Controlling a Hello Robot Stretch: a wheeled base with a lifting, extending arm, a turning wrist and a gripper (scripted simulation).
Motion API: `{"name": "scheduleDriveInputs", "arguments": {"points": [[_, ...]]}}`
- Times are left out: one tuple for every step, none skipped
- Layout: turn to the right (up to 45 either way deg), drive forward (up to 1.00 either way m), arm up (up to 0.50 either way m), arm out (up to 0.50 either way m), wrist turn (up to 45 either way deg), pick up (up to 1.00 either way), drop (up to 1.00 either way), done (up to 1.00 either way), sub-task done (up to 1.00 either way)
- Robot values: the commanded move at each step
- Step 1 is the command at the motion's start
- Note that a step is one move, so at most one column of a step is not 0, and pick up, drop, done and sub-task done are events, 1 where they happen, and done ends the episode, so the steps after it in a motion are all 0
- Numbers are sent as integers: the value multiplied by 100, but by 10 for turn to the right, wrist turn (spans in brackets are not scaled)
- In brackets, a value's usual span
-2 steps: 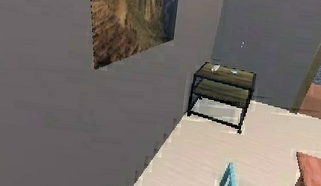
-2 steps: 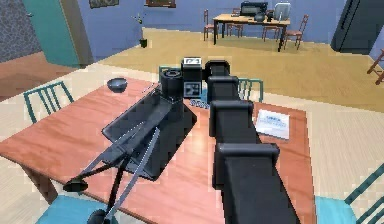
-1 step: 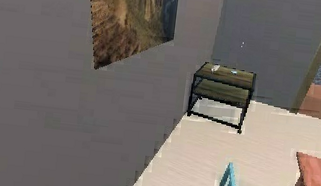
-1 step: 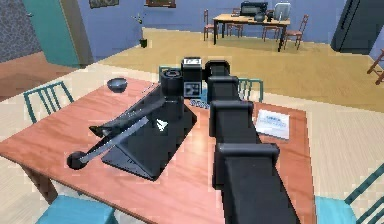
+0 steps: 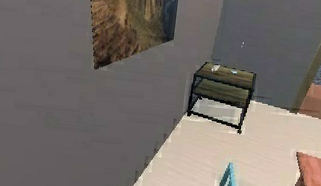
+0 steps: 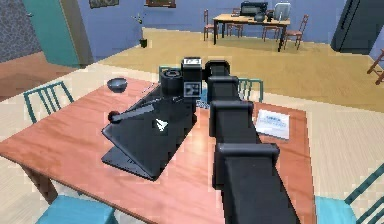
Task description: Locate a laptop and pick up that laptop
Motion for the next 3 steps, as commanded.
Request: {"name": "scheduleDriveInputs", "arguments": {"points": [[0,0,0,0,120,0,0,0,0],[0,0,-30,0,0,0,0,0,0],[0,0,0,0,0,100,0,0,0]]}}
